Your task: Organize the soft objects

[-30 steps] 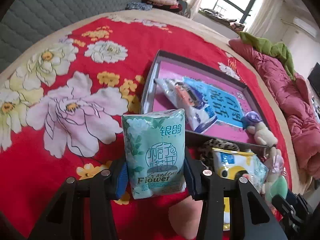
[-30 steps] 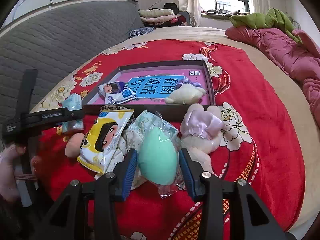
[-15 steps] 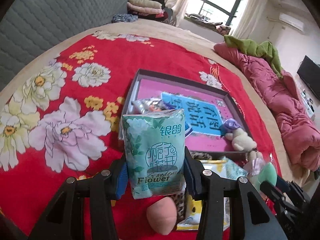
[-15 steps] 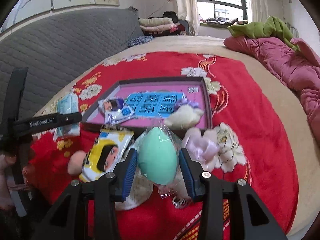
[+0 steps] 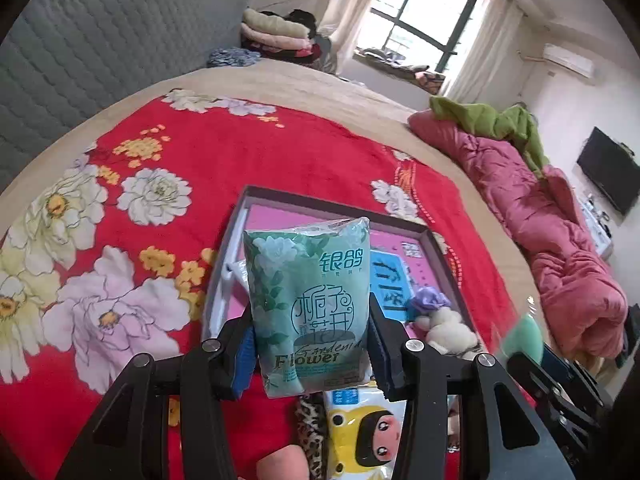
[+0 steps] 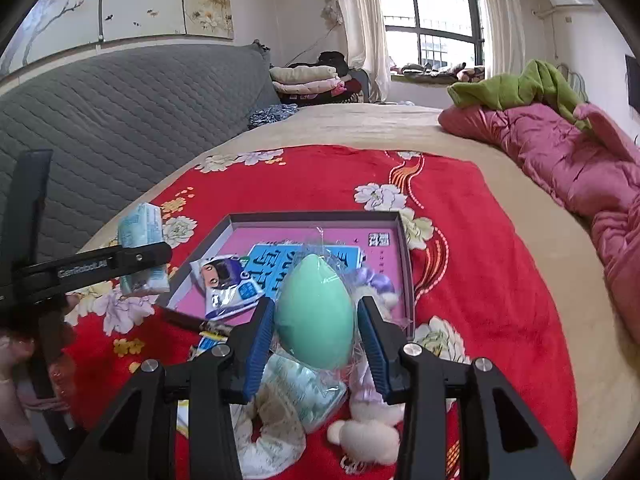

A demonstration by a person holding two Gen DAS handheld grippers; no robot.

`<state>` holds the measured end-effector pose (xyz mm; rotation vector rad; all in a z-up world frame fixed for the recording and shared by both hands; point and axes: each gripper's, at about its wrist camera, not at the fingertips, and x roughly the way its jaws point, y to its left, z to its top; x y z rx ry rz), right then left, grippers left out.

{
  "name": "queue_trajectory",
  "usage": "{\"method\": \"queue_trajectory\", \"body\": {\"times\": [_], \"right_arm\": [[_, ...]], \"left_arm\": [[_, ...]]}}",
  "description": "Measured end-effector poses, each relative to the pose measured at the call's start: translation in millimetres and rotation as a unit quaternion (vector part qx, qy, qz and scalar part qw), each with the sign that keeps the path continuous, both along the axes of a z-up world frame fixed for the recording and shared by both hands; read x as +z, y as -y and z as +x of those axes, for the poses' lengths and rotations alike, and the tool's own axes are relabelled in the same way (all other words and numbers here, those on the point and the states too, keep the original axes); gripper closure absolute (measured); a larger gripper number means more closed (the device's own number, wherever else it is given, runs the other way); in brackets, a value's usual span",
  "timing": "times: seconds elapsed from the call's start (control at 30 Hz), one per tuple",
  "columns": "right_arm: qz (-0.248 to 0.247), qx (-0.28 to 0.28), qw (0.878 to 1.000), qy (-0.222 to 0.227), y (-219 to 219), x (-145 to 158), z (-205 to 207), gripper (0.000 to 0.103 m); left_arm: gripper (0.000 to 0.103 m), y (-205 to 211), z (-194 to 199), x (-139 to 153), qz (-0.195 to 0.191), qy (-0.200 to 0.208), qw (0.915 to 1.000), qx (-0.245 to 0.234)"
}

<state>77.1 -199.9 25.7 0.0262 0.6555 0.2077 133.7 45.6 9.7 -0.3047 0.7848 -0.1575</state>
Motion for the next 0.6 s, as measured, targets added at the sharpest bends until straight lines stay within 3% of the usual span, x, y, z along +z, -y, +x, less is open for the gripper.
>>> {"method": "queue_trajectory", "body": {"times": [0.27,0.6], "right_arm": [[0.006,-0.020,1.000,0.012,0.5,12.9,21.0,0.060],[-0.006,-0.030,0.999,0.028,-12.2,30.1,37.1,0.060]], "left_arm": [[0.055,-0.4,16.0,7.2,0.036,0.011,0.9993,-0.007],[0.055,-15.8,37.9,6.1,0.040,0.021,0.9988,-0.020]]}}
